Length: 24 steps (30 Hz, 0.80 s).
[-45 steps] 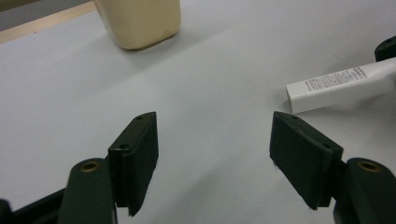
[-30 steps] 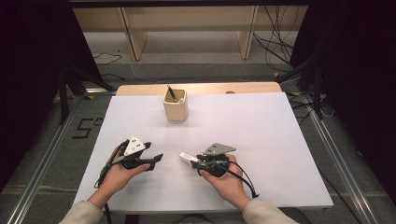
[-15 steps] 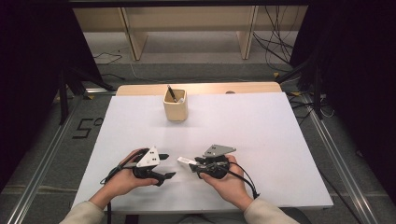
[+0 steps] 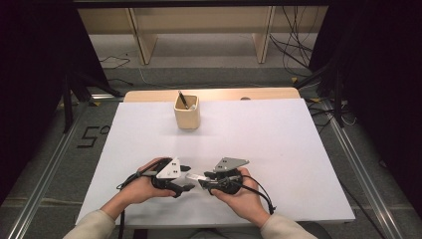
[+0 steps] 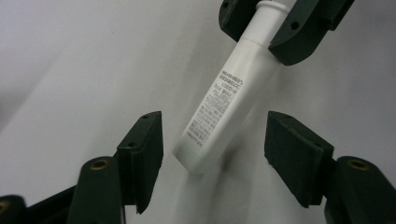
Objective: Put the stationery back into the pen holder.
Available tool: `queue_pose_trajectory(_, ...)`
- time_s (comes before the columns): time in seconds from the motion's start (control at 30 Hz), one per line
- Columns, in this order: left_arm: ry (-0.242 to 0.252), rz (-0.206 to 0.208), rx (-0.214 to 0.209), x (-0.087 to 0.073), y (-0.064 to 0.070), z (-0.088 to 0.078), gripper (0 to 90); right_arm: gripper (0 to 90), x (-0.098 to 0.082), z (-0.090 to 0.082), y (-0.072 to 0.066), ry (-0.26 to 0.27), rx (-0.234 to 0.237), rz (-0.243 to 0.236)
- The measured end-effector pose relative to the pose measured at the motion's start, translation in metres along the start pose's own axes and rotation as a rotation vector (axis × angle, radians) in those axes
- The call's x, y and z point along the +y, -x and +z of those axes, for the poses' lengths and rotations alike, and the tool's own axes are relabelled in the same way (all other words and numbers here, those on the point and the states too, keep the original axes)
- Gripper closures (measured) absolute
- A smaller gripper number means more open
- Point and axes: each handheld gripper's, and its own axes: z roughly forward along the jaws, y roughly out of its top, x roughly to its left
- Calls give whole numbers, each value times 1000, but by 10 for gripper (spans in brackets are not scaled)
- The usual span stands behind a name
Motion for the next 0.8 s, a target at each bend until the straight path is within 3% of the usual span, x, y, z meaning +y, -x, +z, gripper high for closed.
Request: queue_pose_trajectory(0.8, -24, 35, -78, 4, -2, 9, 517, 656, 1, 2, -5, 2, 22, -17)
